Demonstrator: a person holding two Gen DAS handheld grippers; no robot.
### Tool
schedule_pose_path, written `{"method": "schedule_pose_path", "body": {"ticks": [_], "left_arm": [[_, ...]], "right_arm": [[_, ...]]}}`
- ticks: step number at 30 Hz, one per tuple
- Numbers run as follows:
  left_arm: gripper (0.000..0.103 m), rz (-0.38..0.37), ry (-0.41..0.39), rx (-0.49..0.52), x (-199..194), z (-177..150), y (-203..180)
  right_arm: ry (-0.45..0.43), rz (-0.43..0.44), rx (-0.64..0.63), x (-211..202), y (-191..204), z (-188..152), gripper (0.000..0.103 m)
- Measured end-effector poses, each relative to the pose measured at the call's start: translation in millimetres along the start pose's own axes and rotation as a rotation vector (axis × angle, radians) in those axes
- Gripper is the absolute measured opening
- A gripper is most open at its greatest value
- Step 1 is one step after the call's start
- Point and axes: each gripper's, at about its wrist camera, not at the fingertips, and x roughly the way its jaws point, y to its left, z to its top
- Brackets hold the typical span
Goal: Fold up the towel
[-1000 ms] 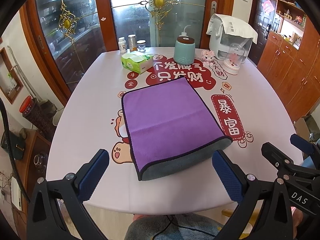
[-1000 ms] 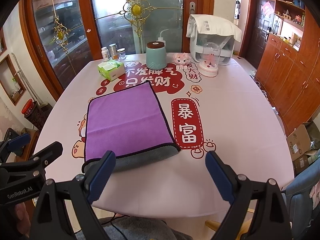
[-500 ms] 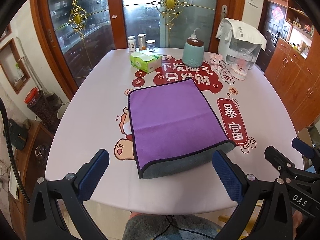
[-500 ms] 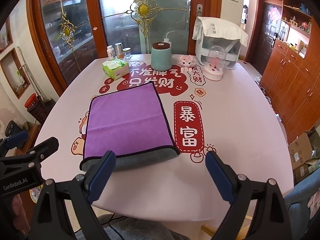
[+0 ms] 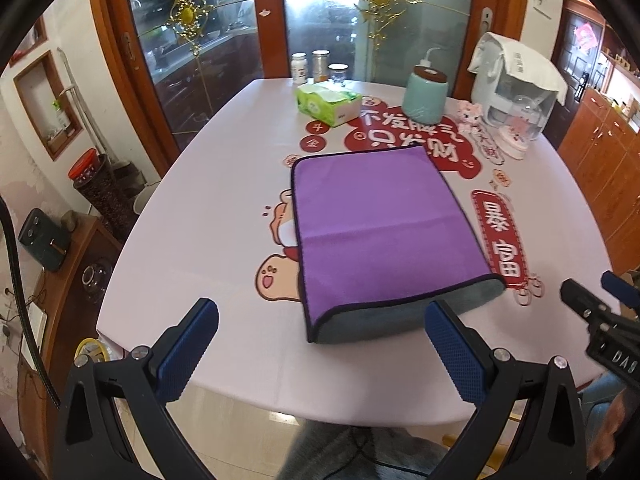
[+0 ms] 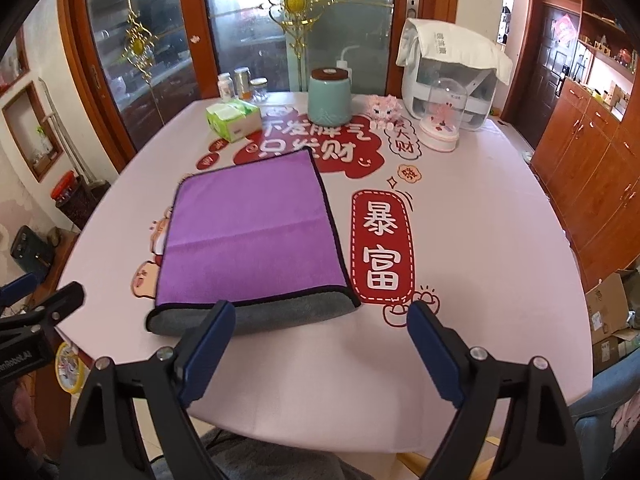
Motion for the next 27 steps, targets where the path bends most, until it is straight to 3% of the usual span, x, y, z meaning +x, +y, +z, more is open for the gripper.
{"method": "schedule_pose_path", "body": {"ticks": [5, 11, 13, 19, 23, 27], "left_arm": [[0.102, -0.008, 0.037, 0.003, 42, -7, 15], [0.102, -0.106, 0.094, -0.030, 91, -23, 32], [0.100, -0.135, 0.121, -0.023, 107, -29, 32], [0.097, -0.166, 0.176, 0.023, 138, -37, 26], [0.093, -0.203, 0.207, 0.027, 151, -38, 24], [0.082, -0.224, 0.246, 0.046, 161, -37, 21]], "right_arm": [[0.066, 0.039, -0.021, 34, -6, 2, 0.078], [0.070, 0.055, -0.110, 70, -16, 1, 0.073], [0.079, 0.051, -0.149, 85, -21, 0, 0.067], [0.106, 0.108, -0.239, 119, -30, -2, 0.058], [0.134, 0.138, -0.280, 140, -33, -1, 0.057], [0.169, 0.173, -0.308, 156, -37, 1, 0.053]]}}
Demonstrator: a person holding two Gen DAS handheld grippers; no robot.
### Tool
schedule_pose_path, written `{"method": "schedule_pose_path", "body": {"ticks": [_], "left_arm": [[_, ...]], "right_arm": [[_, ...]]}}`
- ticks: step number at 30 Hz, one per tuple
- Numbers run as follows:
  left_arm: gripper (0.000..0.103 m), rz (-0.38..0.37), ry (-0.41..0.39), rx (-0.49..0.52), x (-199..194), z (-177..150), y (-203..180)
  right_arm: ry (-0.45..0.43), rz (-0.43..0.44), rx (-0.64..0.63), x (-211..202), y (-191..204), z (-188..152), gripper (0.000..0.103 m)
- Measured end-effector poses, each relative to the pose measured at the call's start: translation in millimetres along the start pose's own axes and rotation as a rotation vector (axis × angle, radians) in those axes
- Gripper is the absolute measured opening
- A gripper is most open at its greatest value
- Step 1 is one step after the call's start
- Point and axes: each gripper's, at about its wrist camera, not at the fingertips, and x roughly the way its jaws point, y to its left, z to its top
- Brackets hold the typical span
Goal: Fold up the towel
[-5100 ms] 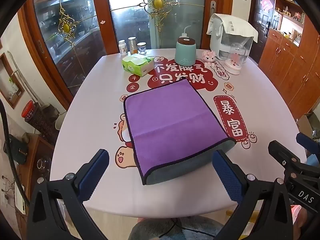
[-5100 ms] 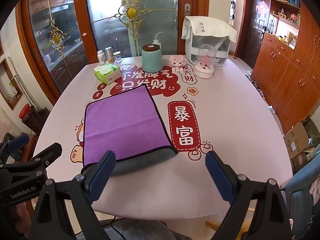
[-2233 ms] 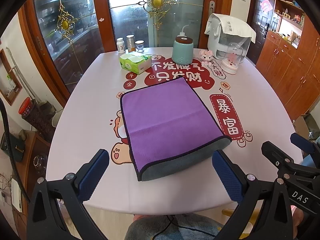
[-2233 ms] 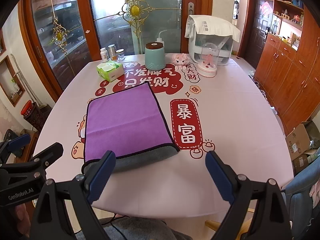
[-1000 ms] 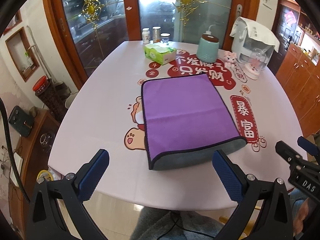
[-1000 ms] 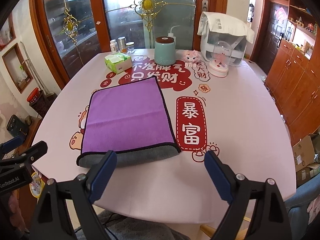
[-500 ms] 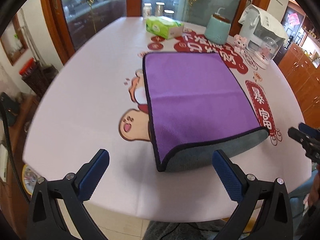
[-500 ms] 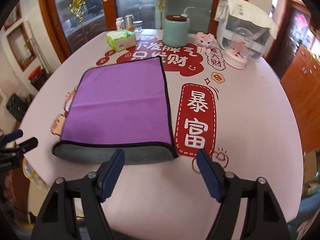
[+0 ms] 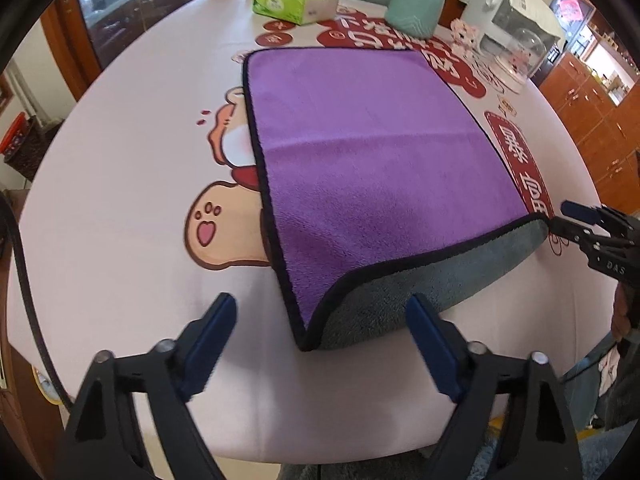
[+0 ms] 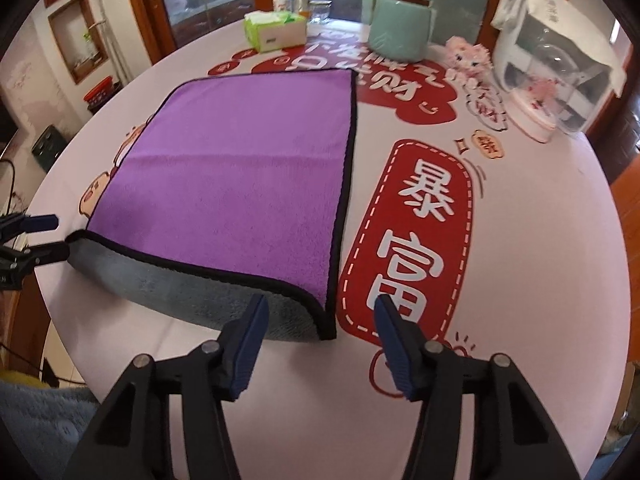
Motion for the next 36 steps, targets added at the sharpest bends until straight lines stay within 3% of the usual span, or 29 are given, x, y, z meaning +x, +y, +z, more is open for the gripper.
{"method": "schedule_pose_path", "body": {"ticks": [4, 11, 17, 22, 36], "left_arm": [[0.078, -0.036, 0.022, -0.014, 6, 3, 3], [0.058, -0.103, 0.084, -0.005, 18, 5, 3], [0.049, -0.142, 0.113, 0.016, 25, 6, -1], [0.046, -0.162, 0.129, 0.035, 27, 9, -4], [0.017, -0.143, 0.151, 0.042, 28, 10, 1]], "right_arm": [[0.028, 0.043, -0.042, 10, -4, 3, 0.051], [0.077, 0.142, -0.109, 23, -1, 8, 0.047], [0.110, 0.175, -0.142, 28, 2, 8, 0.035], [0.123, 0.181, -0.162, 27, 2, 8, 0.031], [0.134, 0.147, -0.195, 27, 3, 6, 0.011]]}}
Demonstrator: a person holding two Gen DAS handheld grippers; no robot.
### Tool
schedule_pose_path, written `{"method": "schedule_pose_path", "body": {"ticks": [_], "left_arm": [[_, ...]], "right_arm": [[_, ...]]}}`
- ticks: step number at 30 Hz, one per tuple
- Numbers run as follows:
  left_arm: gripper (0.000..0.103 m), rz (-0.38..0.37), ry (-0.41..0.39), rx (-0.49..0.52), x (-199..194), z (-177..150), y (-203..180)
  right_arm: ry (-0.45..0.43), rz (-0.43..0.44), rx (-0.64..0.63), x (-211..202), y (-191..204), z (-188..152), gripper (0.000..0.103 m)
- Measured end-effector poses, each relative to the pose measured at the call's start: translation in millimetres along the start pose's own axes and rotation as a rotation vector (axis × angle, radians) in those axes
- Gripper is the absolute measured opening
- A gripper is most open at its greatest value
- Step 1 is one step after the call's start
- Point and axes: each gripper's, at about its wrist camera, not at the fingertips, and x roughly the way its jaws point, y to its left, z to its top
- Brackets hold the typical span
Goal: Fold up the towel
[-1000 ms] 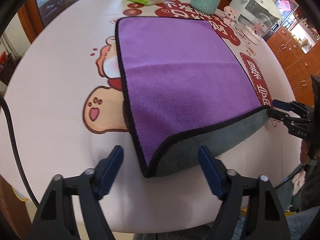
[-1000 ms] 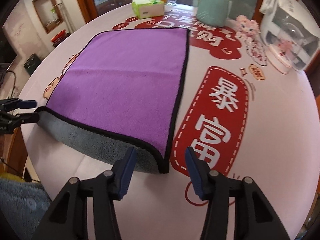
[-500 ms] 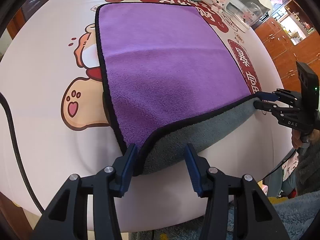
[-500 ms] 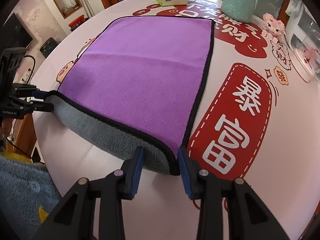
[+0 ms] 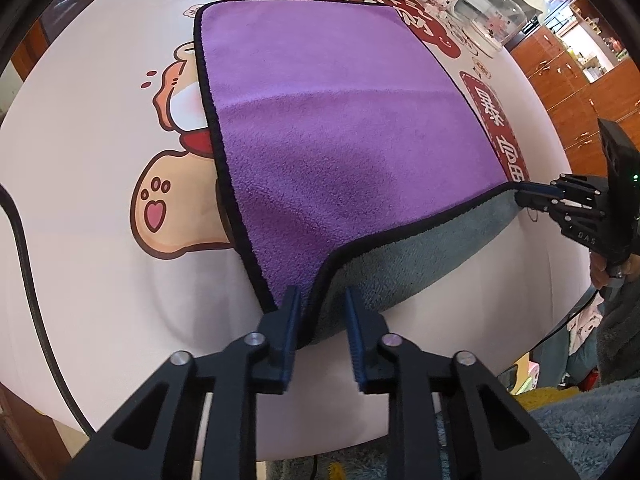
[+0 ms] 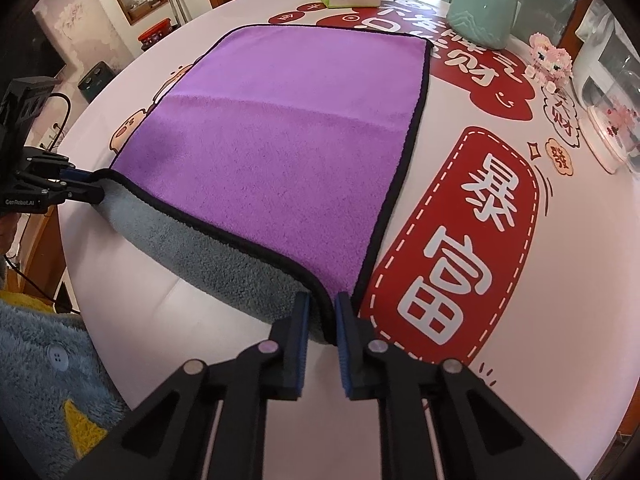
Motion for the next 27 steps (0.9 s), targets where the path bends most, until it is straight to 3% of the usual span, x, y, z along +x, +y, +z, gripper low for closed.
{"method": "schedule_pose_path", "body": {"ticks": [27], "left_arm": [[0.004, 0.073, -0.016, 0.046, -15, 1, -7]], "right_arm": [[-0.065, -0.051, 0.017, -13, 7, 10, 0.006]]}}
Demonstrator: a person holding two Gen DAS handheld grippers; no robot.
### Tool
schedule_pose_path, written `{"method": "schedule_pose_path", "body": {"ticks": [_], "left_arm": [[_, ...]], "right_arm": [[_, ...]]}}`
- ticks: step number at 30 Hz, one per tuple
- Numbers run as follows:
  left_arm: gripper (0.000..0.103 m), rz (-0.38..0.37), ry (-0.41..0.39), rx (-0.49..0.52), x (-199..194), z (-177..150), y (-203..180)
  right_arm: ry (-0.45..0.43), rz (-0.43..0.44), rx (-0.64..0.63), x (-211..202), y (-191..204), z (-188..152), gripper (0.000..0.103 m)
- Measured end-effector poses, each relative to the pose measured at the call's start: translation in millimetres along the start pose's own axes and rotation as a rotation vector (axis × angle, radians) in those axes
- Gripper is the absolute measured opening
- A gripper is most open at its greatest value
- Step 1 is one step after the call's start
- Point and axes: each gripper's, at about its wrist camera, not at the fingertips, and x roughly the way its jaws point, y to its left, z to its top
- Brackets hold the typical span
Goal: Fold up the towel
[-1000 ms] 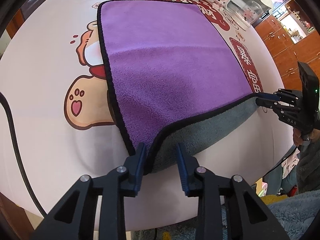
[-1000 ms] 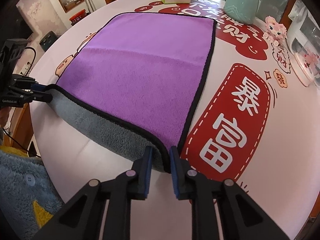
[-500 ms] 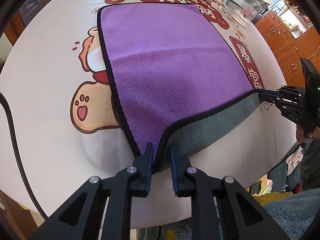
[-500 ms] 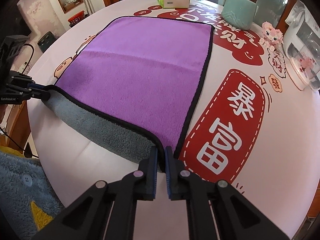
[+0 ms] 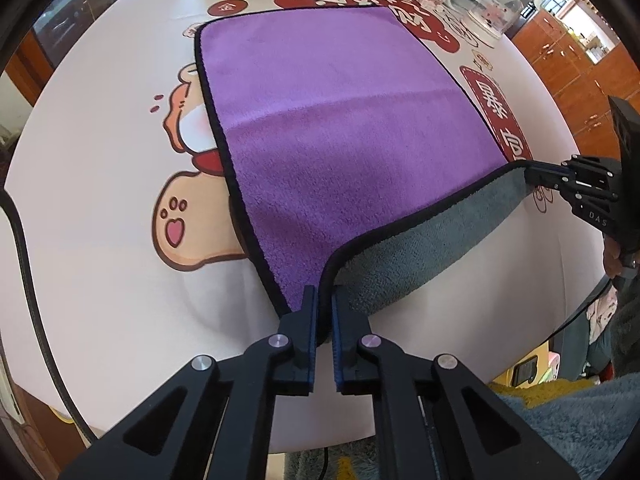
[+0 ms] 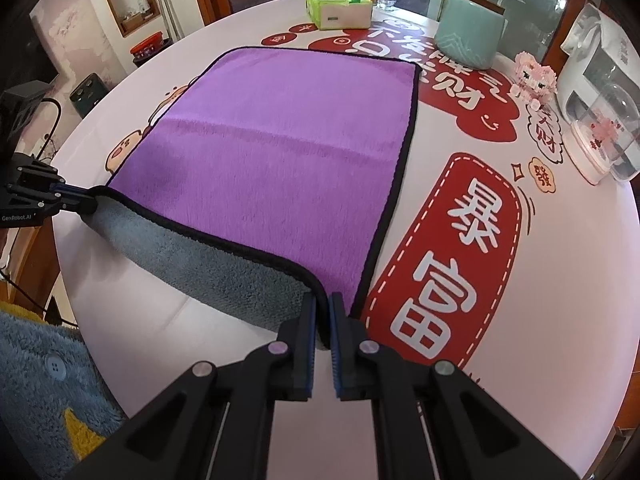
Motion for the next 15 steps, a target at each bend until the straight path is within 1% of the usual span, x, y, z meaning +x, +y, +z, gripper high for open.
{"method": "schedule_pose_path", "body": {"ticks": [4, 8, 12, 15], "left_arm": [[0.004, 0.011, -0.032, -0.021, -11, 11, 5], [0.004, 0.029, -0.079, -0.029, -26, 27, 7], [0.004, 0.067, -0.132, -0.024, -40, 45, 8], [0.004, 0.096, -0.157, -0.043, -44, 62, 13]], "right_arm": [[-0.025, -0.005, 0.016, -6, -2, 8, 0.006], [-0.065, -0.024, 0.039, -14, -7, 24, 0.006], [-0.115, -0.046, 0.089, -22, -17, 46, 0.006], [-0.145, -0.062, 0.105, -24, -23, 66, 0.006]]}}
